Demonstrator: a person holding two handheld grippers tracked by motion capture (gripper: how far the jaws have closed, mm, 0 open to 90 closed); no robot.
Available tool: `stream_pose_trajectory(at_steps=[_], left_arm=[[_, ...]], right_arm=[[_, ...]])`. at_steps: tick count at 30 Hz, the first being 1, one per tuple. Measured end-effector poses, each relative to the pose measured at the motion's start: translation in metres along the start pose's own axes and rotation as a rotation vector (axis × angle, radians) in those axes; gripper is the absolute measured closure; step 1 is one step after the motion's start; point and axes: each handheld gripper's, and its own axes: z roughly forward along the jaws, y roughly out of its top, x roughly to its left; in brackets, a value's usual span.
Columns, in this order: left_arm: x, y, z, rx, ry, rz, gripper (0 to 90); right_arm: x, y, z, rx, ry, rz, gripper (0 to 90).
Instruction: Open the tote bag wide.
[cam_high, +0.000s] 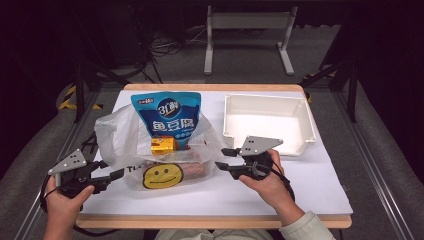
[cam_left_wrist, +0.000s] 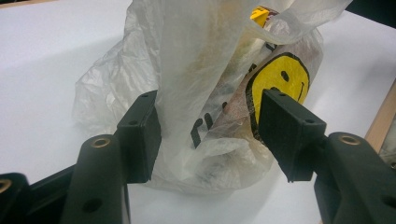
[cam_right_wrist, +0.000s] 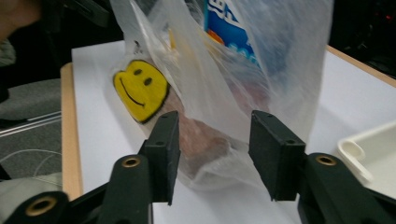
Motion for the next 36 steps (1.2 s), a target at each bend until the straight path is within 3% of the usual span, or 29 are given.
stream_pose_trajectory(at_steps=[8,13,15,18,21,23,25,30,36], left_arm=[[0.0,0.001,0.001,-0.025,-0.005,0.004,37.7],[0.0,0.002,0.002,-0.037,-0.001,0.015,36.0],[0.001,0.002,0.003,-0.04,0.001,0.013,36.1],[0.001,0.001,0.004,-0.042,0.002,0.017,38.8],[0.001,0.0,0.005,-0.037,-0.004,0.025,47.8],[0.001,0.0,0.006,-0.029,-0.018,0.03,52.6],[0.0,-0.001,0.006,-0.025,-0.033,0.042,68.4],[-0.001,-0.005,0.004,-0.004,-0.068,0.036,86.4],[-0.001,-0.011,0.006,0.031,-0.105,0.008,89.3]], right_arm=[[0.003,0.013,0.016,-0.049,0.01,-0.03,40.5],[0.006,0.018,0.029,-0.047,0.013,-0.05,39.5],[0.006,0.019,0.034,-0.038,0.0,-0.059,41.5],[0.004,0.018,0.038,-0.015,-0.022,-0.065,52.7],[0.0,0.015,0.038,0.011,-0.051,-0.065,69.7],[-0.001,0.014,0.037,0.013,-0.052,-0.061,74.4],[-0.004,0.011,0.033,0.016,-0.039,-0.046,85.7],[-0.004,0.002,0.023,0.026,0.003,-0.026,89.0],[-0.003,-0.014,0.015,0.061,0.038,0.006,89.3]])
